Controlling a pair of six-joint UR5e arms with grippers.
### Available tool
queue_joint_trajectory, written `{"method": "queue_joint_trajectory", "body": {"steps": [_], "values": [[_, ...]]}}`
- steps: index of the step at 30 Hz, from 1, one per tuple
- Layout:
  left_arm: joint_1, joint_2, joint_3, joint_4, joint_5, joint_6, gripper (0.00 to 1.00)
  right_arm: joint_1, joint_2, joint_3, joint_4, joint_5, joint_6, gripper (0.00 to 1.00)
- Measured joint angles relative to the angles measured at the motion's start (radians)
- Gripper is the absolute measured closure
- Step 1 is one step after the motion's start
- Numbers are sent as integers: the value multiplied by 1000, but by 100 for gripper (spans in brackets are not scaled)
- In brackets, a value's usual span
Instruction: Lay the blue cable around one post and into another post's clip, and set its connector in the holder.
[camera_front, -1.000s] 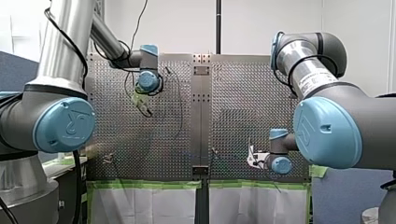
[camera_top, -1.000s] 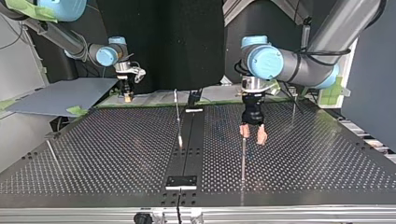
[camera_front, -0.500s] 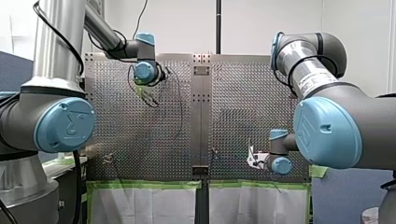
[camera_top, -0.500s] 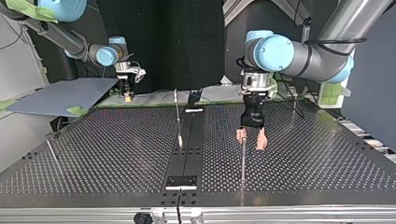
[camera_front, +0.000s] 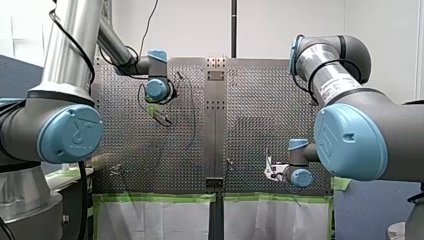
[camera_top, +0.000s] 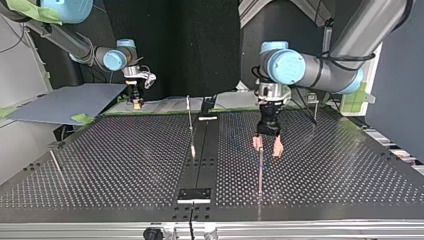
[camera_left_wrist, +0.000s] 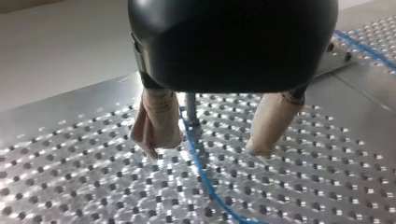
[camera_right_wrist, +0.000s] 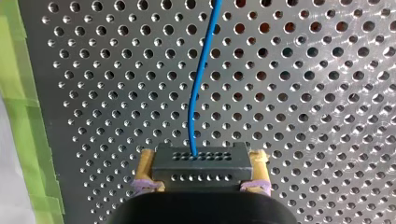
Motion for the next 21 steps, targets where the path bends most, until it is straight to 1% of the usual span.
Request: {"method": "queue_joint_trajectory", "body": {"steps": [5,9,13,18,21], "values": [[8,-2,3,12,6,-14,0,0,1,0,-2,0,0,100],[14,-19,25,11,33,-42,0,0,1,0,-2,0,0,100],[14,-41,51,1,55,-56,0,0,2,0,-1,0,-1,100],[18,-78,90,-21,58,-61,0,0,2,0,-3,0,-1,100],[22,-95,106,-31,50,-58,0,0,2,-1,-2,0,0,100]]}}
